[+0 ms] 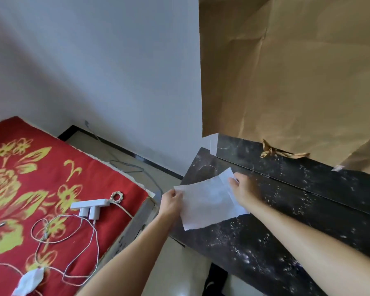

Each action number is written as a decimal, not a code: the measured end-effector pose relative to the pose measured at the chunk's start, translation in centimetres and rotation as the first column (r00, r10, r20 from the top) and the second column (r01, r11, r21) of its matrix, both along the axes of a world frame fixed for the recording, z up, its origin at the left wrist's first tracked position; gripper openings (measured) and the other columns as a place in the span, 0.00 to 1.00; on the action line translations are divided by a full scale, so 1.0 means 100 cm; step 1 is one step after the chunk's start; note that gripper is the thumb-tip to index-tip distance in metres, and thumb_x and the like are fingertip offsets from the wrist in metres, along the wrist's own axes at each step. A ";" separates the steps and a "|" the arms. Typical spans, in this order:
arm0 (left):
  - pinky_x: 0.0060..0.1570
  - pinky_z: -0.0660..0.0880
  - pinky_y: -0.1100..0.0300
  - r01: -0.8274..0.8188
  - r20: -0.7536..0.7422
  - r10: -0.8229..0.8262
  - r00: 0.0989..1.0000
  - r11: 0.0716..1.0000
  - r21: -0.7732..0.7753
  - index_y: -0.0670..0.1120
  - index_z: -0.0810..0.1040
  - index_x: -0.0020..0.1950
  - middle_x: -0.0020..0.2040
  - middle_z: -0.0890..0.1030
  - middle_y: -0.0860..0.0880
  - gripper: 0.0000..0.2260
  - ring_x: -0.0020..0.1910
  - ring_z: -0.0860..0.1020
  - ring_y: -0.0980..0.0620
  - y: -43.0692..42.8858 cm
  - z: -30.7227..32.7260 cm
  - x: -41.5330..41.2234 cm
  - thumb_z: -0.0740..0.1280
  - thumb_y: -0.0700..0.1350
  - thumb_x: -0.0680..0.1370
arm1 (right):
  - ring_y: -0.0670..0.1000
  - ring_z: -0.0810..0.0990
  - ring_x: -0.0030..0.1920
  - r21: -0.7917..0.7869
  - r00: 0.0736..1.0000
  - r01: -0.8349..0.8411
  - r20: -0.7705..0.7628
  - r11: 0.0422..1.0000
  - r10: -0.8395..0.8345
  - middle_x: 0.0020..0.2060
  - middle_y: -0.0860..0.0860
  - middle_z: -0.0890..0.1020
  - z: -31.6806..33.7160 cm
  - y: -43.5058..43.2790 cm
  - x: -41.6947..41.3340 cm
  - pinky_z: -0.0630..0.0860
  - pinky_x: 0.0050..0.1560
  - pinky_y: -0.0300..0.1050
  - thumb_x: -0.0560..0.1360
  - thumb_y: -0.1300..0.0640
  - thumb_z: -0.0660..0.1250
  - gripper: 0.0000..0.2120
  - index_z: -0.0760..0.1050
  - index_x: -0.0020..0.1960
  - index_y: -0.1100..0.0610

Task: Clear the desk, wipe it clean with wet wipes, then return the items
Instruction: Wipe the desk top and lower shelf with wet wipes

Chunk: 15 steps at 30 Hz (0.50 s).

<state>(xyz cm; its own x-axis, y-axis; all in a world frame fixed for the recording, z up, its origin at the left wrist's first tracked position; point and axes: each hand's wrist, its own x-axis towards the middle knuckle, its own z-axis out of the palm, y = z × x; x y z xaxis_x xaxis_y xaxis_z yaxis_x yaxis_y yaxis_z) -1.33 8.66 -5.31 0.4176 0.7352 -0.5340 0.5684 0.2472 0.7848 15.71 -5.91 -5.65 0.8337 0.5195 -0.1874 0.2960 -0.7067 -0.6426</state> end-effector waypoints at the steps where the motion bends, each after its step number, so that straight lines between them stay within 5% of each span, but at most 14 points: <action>1: 0.34 0.74 0.55 0.014 -0.014 -0.014 1.000 0.999 -0.042 0.40 0.77 0.46 0.38 0.78 0.44 0.11 0.36 0.76 0.47 0.009 -0.004 0.008 0.59 0.46 0.76 | 0.50 0.64 0.29 -0.021 1.000 0.006 -0.004 1.000 -0.006 0.26 0.48 0.65 -0.002 0.008 0.006 0.58 0.30 0.43 0.78 0.55 0.58 0.17 0.60 0.31 0.53; 5: 0.29 0.71 0.55 -0.032 -0.086 0.021 0.996 0.991 -0.127 0.36 0.73 0.50 0.32 0.73 0.47 0.13 0.28 0.71 0.49 0.038 -0.035 0.016 0.61 0.45 0.73 | 0.53 0.70 0.35 -0.161 0.997 0.029 0.076 0.987 -0.017 0.30 0.50 0.72 -0.017 0.031 0.024 0.60 0.29 0.43 0.80 0.55 0.55 0.17 0.61 0.32 0.54; 10: 0.46 0.78 0.48 0.002 -0.198 -0.017 0.980 0.997 -0.076 0.46 0.77 0.49 0.41 0.80 0.45 0.07 0.40 0.79 0.45 0.062 -0.055 -0.003 0.63 0.46 0.74 | 0.58 0.76 0.42 -0.211 0.990 -0.064 0.113 0.975 0.089 0.45 0.55 0.78 -0.027 0.064 0.009 0.70 0.35 0.46 0.80 0.54 0.55 0.10 0.70 0.43 0.56; 15: 0.34 0.72 0.55 0.049 -0.208 -0.065 0.976 0.996 -0.079 0.44 0.77 0.46 0.32 0.77 0.48 0.06 0.30 0.75 0.48 0.095 -0.059 -0.016 0.62 0.44 0.76 | 0.58 0.77 0.53 -0.358 0.925 -0.379 -0.162 0.853 0.343 0.55 0.52 0.78 -0.034 0.101 -0.038 0.72 0.48 0.48 0.79 0.44 0.57 0.16 0.71 0.62 0.50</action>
<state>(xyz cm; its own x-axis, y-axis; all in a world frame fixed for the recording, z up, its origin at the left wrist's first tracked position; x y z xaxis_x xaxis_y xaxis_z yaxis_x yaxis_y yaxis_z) -2.98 18.20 -11.21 0.3307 0.6693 -0.6654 0.7333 0.2616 0.6276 11.95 4.18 -9.06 0.5714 0.6557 -0.4935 0.5316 -0.7539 -0.3861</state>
